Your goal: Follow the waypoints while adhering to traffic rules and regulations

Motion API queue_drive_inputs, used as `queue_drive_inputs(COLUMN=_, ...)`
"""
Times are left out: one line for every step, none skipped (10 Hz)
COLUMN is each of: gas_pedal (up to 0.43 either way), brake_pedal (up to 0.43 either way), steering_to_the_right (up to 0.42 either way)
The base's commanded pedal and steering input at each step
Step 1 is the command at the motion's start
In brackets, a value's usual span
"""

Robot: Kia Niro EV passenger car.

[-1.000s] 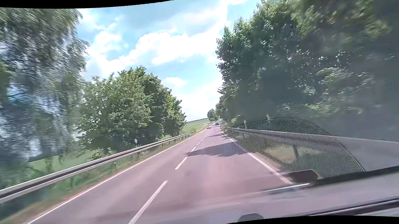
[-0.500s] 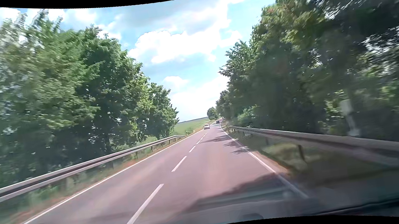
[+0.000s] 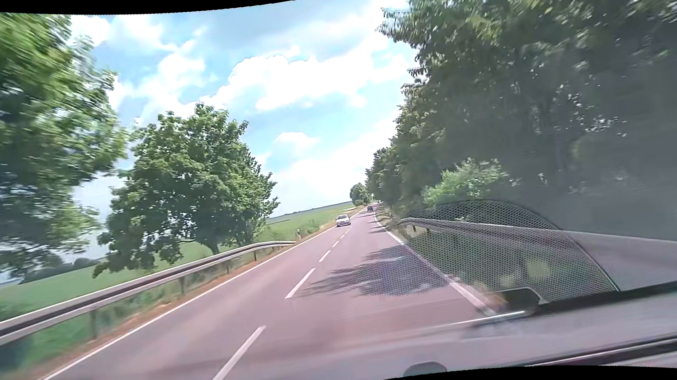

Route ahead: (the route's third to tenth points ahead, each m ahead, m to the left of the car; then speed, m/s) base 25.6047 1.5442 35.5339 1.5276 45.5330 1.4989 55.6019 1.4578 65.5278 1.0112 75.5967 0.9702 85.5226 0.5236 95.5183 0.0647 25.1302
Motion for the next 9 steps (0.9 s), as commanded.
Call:
queue_drive_inputs(gas_pedal=0.197, brake_pedal=0.0, steering_to_the_right=0.002)
queue_drive_inputs(gas_pedal=0.197, brake_pedal=0.0, steering_to_the_right=0.002)
queue_drive_inputs(gas_pedal=0.197, brake_pedal=0.0, steering_to_the_right=0.001)
queue_drive_inputs(gas_pedal=0.197, brake_pedal=0.0, steering_to_the_right=0.0)
queue_drive_inputs(gas_pedal=0.197, brake_pedal=0.0, steering_to_the_right=-0.003)
queue_drive_inputs(gas_pedal=0.197, brake_pedal=0.0, steering_to_the_right=-0.003)
queue_drive_inputs(gas_pedal=0.197, brake_pedal=0.0, steering_to_the_right=-0.002)
queue_drive_inputs(gas_pedal=0.197, brake_pedal=0.0, steering_to_the_right=-0.002)
queue_drive_inputs(gas_pedal=0.197, brake_pedal=0.0, steering_to_the_right=-0.001)
